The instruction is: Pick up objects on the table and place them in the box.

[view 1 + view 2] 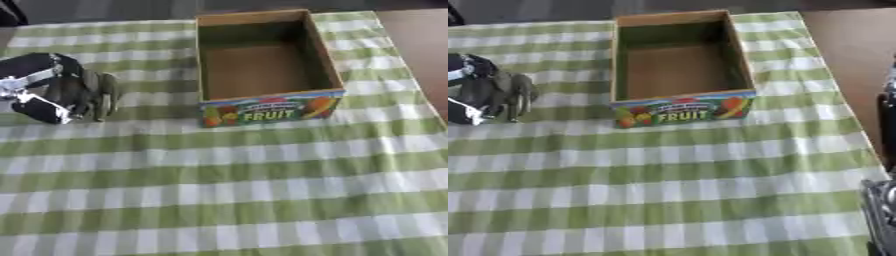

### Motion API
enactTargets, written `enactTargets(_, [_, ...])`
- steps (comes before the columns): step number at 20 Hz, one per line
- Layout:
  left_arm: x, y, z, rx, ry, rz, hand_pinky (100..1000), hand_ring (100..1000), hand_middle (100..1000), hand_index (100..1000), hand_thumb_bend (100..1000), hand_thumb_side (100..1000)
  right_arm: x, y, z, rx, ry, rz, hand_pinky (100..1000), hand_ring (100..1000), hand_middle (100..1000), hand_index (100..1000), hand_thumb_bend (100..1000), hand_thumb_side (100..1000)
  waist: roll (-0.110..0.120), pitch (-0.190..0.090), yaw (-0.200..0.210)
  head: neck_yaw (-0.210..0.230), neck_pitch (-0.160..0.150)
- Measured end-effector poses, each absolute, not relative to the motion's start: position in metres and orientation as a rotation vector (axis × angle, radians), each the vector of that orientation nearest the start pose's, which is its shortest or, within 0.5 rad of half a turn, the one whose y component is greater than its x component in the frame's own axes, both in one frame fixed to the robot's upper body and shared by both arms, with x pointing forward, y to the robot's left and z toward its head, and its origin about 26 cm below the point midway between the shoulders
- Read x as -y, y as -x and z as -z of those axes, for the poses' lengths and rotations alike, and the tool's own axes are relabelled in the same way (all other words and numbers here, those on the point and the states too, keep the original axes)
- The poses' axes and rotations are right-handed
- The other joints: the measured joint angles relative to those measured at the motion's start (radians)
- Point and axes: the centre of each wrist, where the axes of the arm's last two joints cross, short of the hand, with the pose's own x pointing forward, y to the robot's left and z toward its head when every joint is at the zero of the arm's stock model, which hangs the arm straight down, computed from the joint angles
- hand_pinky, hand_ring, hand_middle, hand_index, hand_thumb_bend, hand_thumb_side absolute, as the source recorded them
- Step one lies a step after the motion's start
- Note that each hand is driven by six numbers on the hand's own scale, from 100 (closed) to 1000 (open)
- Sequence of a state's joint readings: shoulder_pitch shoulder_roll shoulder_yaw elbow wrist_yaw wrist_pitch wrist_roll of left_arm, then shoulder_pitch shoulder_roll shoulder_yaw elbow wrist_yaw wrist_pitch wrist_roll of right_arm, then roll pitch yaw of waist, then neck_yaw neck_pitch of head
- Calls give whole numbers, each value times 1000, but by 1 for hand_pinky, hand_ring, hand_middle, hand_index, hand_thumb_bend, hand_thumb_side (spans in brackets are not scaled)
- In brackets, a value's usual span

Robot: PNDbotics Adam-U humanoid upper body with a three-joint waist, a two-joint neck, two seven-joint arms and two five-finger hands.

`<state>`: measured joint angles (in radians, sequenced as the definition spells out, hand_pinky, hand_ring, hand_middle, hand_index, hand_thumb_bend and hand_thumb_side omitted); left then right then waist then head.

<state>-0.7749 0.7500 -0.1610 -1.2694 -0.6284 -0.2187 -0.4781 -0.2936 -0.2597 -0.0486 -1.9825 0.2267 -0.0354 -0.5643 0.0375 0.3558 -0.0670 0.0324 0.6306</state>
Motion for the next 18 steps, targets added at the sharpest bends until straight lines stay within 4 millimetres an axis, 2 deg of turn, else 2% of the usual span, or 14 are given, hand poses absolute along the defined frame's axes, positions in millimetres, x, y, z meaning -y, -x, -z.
enactTargets(5, [-333,-419,-285,1613,-952,1491,578,618,682,568,100,254,263,-302,-194,2374,683,257,878,759,657,808,100,656,3,7,-2,-1,-7])
enactTargets(10, [-301,-423,-311,1760,-969,1464,560,598,663,551,100,260,262,-303,-195,2382,676,253,879,759,657,808,100,655,4,8,-12,5,-14])
enactTargets(18, [-246,-429,-337,1953,-999,1404,555,596,648,551,100,270,258,-305,-200,2406,644,248,879,759,656,808,100,654,10,12,-62,28,-37])
